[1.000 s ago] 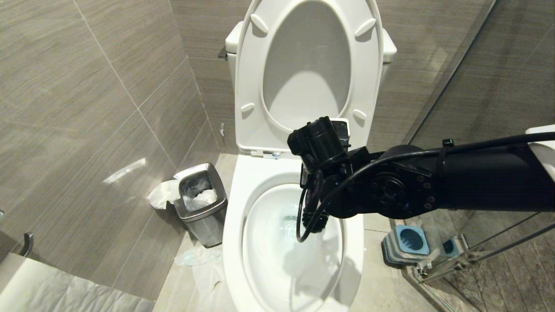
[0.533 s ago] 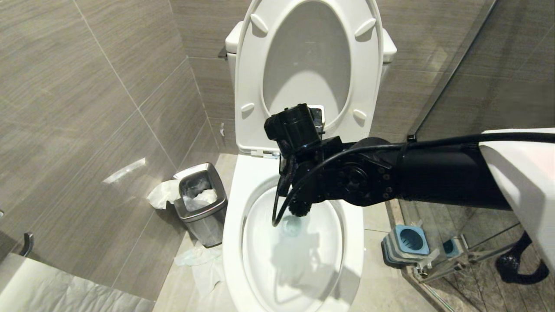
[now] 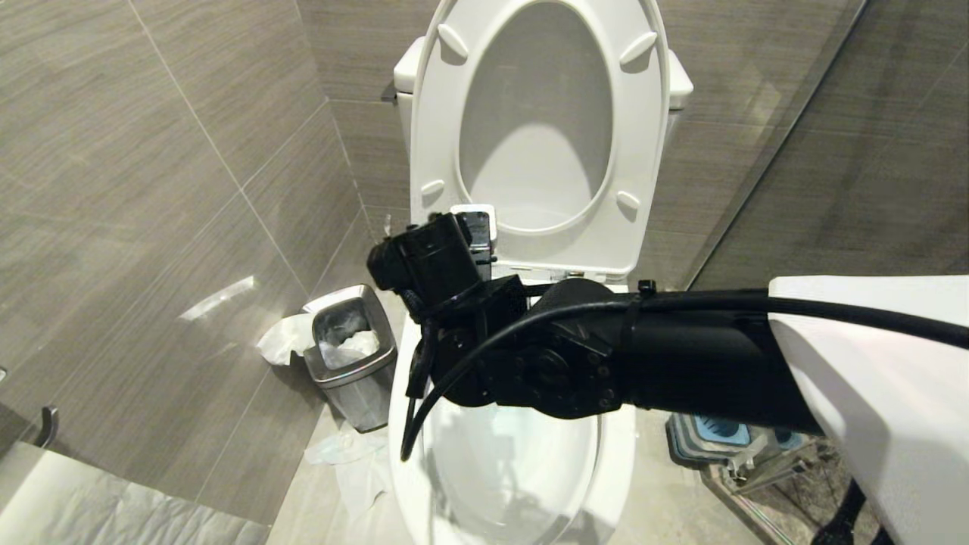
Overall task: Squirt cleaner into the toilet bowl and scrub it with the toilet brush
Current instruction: Scrub the toilet bowl
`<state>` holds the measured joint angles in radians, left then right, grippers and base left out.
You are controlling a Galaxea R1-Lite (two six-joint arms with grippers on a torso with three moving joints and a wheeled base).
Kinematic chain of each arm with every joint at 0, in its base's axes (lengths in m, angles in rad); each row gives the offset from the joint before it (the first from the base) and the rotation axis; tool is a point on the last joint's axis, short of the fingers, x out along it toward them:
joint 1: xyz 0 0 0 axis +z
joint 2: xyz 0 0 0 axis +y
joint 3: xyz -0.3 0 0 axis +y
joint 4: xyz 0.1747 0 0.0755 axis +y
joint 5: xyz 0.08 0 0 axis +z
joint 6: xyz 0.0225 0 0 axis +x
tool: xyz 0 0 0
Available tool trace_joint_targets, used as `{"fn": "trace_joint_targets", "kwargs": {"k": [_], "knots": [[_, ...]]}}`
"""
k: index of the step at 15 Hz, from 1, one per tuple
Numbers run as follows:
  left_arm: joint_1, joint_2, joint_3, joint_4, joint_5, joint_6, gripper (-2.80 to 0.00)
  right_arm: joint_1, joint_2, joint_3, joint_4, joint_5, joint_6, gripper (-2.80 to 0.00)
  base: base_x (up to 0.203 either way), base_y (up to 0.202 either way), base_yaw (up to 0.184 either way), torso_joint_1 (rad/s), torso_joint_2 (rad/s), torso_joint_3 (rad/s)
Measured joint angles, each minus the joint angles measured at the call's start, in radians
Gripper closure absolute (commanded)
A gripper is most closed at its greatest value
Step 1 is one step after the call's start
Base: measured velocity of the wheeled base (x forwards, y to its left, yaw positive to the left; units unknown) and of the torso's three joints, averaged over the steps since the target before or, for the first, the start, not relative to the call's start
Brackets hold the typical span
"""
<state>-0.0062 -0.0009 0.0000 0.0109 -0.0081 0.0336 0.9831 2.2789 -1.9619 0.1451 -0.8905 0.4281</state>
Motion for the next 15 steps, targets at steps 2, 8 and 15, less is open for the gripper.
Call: {"fn": "trace_joint_targets", "kwargs": {"k": [2,8,15], "knots": [[0.000,0.000,0.000,0.000,0.001,0.000,0.00,0.034,-0.016,0.020,0.024,-0.006,0.002,0.00,0.000,0.000,0.000,0.000,0.00,0.000],[0.000,0.000,0.000,0.000,0.000,0.000,0.00,0.106,-0.121,0.214,0.033,-0.007,0.029,0.00,0.000,0.000,0.000,0.000,0.00,0.000],[0.000,0.000,0.000,0.000,0.000,0.000,0.00,0.123,-0.281,0.477,0.034,-0.008,0.108,0.00,0.000,0.000,0.000,0.000,0.00,0.000]]}}
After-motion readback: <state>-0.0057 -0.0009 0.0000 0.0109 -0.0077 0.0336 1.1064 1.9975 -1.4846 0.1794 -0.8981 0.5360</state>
